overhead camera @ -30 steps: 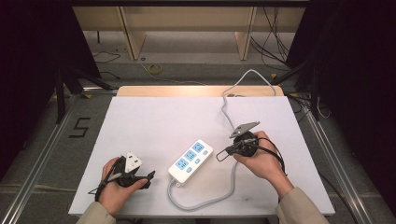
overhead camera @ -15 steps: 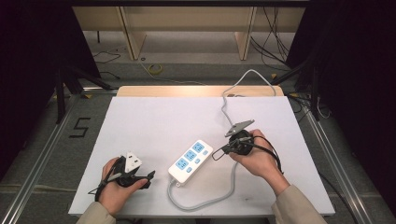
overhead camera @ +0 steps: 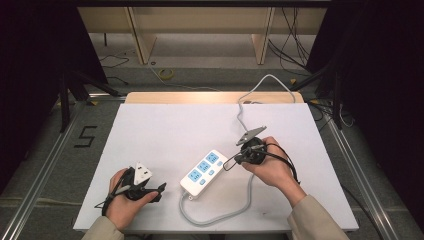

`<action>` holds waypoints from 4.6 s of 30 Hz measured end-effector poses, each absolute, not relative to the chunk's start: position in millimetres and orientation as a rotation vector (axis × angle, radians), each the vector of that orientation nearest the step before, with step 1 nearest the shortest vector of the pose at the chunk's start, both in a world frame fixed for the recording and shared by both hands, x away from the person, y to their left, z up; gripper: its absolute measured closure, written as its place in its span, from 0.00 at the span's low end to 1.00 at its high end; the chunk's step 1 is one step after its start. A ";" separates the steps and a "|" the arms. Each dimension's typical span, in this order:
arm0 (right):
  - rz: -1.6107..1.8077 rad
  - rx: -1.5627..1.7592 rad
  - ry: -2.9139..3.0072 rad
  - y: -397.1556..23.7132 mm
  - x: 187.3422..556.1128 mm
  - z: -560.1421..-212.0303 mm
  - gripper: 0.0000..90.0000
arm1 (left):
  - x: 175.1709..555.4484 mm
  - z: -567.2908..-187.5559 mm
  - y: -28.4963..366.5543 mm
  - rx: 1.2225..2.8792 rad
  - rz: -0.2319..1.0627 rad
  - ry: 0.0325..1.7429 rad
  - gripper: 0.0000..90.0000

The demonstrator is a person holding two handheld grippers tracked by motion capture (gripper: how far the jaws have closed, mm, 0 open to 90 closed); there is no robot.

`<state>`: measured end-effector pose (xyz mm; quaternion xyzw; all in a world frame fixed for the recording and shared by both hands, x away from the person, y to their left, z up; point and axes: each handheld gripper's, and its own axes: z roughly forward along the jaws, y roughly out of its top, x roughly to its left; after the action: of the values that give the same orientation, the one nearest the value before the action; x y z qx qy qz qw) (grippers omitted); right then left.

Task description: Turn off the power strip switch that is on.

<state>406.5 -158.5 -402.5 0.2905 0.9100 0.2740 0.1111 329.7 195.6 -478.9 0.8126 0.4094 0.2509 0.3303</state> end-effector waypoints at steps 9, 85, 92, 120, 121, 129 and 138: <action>0.788 0.849 2.690 -153.0 411.5 -403.2 1.00 | 329.7 -478.9 195.7 2.124 0.656 1.072 0.20; 0.658 0.848 2.824 -95.9 449.7 -435.6 1.00 | 330.6 -478.7 196.2 2.123 0.654 1.068 0.20; 0.654 0.863 2.832 -93.9 450.2 -437.5 1.00 | 330.6 -478.8 196.2 2.123 0.654 1.068 0.20; 0.699 0.901 2.806 -98.1 447.0 -440.0 1.00 | 331.0 -479.8 195.6 2.119 0.655 1.073 0.20; 0.742 0.913 2.800 -99.6 446.8 -437.4 1.00 | 331.0 -479.8 195.5 2.119 0.655 1.073 0.20; 0.779 0.886 2.785 -106.3 441.5 -434.9 0.97 | 330.9 -479.9 195.9 2.127 0.654 1.070 0.20; 0.795 0.895 2.749 -125.0 434.0 -428.6 0.89 | 330.7 -479.9 195.9 2.119 0.655 1.074 0.20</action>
<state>434.0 -125.0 -428.6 0.2976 0.9146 0.2643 0.0716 330.7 195.9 -479.9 0.8111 0.4111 0.2507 0.3321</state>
